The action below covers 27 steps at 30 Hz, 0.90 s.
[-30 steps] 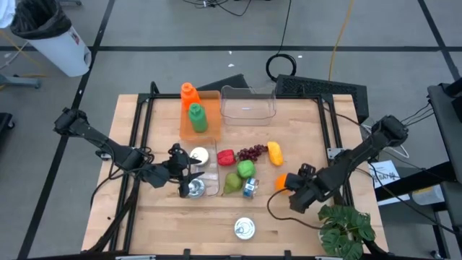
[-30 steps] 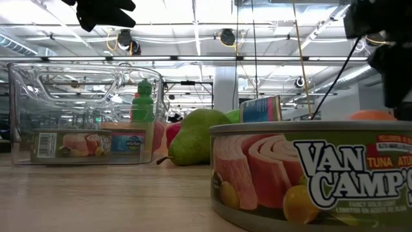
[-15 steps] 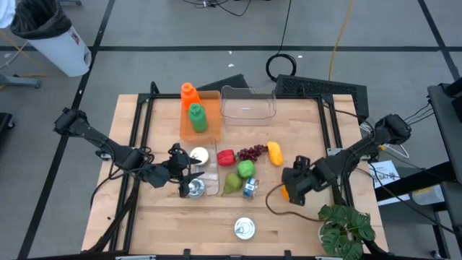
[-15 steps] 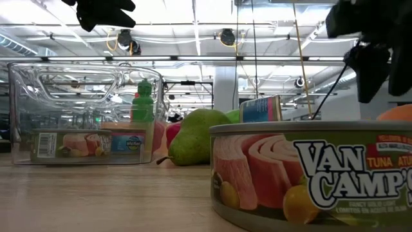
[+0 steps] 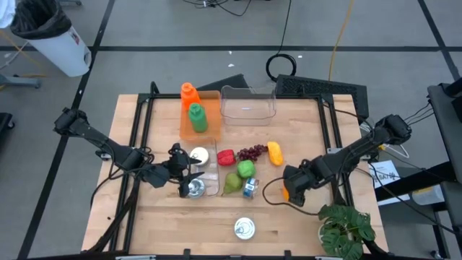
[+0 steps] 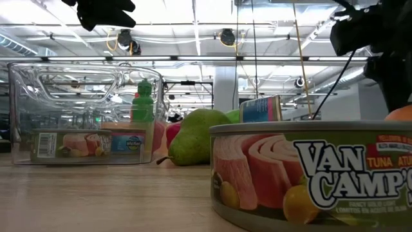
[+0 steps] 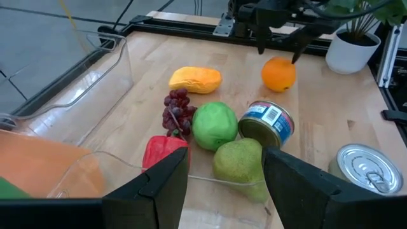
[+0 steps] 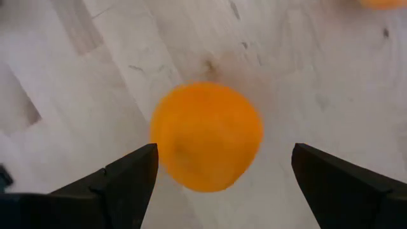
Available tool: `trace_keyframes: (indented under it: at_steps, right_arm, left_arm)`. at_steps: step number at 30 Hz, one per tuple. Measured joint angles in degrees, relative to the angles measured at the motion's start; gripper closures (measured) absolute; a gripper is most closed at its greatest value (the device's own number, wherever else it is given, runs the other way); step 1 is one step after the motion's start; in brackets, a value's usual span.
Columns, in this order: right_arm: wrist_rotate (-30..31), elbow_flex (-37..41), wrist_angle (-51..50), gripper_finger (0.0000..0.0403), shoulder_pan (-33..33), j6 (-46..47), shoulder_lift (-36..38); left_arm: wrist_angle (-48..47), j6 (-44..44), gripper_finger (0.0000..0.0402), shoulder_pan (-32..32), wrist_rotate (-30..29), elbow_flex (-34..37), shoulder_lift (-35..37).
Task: Pick & Place Food Item
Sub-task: Put the orange into the top transparent bin
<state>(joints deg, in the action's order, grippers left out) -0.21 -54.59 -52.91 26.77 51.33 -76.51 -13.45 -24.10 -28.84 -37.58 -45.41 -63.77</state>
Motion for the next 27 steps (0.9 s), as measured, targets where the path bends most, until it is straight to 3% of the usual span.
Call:
trace_keyframes:
  at_steps: [7,18,27]
  right_arm:
    - [0.0,2.5,5.4,0.0057,2.7,-11.5,0.0]
    - [-3.5,11.4,10.0,0.0057,3.1,-10.7,0.0]
    - [-4.6,12.9,2.3,0.0081,3.1,-10.5,0.0]
  left_arm:
    - [0.0,0.0,0.0188,0.0,0.0,0.0,0.0]
    - [0.0,-0.1,0.0188,0.0,0.0,0.0,0.0]
    - [0.0,-0.2,0.0188,0.0,0.0,0.0,0.0]
